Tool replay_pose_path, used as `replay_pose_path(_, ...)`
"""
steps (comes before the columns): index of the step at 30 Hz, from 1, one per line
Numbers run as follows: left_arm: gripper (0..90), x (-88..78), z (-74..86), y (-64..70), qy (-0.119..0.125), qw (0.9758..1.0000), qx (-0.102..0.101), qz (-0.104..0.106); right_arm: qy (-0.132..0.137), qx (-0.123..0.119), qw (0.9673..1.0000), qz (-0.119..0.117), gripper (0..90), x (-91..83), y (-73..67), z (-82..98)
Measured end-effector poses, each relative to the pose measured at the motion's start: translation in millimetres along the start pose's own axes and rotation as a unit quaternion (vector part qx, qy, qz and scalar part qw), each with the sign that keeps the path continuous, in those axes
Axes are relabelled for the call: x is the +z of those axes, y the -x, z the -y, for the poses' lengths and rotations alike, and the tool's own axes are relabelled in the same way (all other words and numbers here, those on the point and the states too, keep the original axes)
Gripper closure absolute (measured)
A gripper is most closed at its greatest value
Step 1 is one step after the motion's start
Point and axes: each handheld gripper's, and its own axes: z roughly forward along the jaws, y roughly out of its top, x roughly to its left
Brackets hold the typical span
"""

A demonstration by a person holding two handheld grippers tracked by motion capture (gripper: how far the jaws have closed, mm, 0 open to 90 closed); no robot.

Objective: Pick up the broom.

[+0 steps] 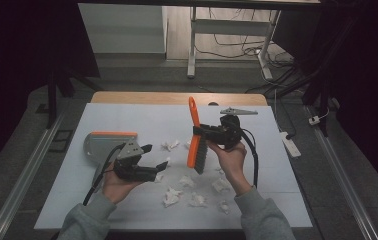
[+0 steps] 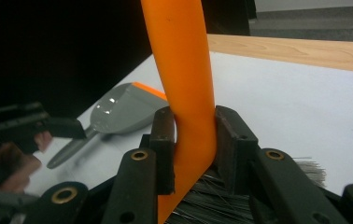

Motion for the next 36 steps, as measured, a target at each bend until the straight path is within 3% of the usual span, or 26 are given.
replay_pose_path(8,23.0,24.6,-8.7,19.8,-0.001,0.9996,0.022,0.020,0.021,0.016,0.9996,0.001,70.0,6.3,-3.8,10.8)
replay_pose_path(15,21.1,37.2,-16.2,33.6,-0.008,0.9991,0.041,0.013,0.046,0.033,0.9984,0.000,70.0,5.5,-3.6,13.4)
replay_pose_path(18,21.8,49.5,-17.1,44.4,0.004,0.9991,0.042,0.004,0.056,0.040,0.9976,-0.004,70.0,4.9,-4.3,14.6)
replay_pose_path(25,28.2,66.7,-9.8,45.8,0.014,0.9993,0.030,-0.019,0.081,0.067,0.9943,-0.016,70.0,4.9,-6.0,19.5)
replay_pose_path(30,36.3,77.7,1.7,43.6,0.020,0.9987,0.025,-0.040,0.095,0.072,0.9928,-0.015,70.0,5.2,-7.4,21.5)
replay_pose_path(36,53.2,76.2,3.0,40.4,0.043,0.9982,0.028,-0.031,0.098,0.090,0.9908,-0.026,70.0,9.3,-8.0,26.0)
